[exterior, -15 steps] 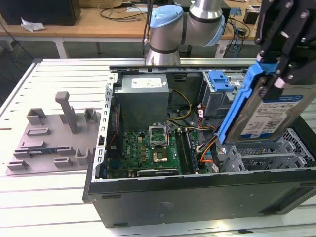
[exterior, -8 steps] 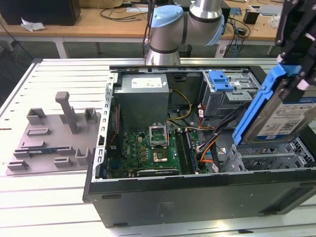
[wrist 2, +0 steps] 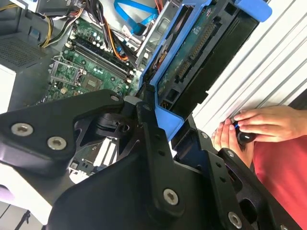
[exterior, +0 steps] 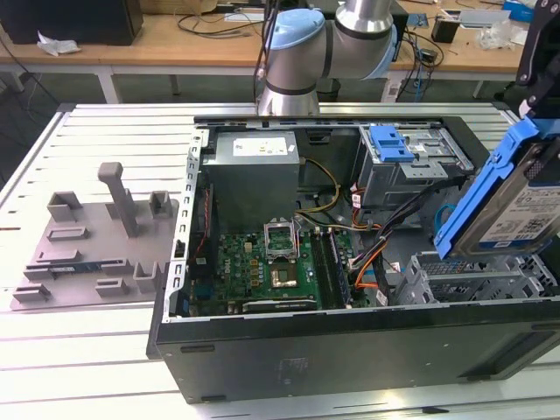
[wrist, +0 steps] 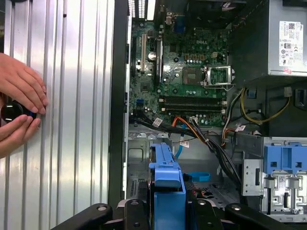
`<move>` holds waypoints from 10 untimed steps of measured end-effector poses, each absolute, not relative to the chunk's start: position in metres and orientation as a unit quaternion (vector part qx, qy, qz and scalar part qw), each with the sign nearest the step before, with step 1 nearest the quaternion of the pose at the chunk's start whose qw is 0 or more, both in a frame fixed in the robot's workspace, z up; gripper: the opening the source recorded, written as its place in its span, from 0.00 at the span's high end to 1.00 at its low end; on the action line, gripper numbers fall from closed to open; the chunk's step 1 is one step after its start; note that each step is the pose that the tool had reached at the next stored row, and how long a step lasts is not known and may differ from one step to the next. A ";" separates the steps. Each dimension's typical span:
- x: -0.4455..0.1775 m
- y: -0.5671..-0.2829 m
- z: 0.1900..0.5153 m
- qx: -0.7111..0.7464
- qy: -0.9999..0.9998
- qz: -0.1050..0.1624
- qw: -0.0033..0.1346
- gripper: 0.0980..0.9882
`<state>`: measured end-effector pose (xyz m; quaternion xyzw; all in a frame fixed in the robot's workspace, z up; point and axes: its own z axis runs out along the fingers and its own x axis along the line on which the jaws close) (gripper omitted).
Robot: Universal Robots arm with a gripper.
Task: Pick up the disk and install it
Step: 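Insert the disk into the insertion slot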
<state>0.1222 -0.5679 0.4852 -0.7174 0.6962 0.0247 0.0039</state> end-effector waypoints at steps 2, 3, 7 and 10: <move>0.121 -0.567 0.485 -0.717 0.696 0.025 0.004 0.70; 0.120 -0.566 0.485 -0.717 0.696 0.025 0.004 0.70; 0.118 -0.564 0.484 -0.717 0.696 0.024 0.004 0.70; 0.118 -0.564 0.483 -0.717 0.696 0.025 0.004 0.70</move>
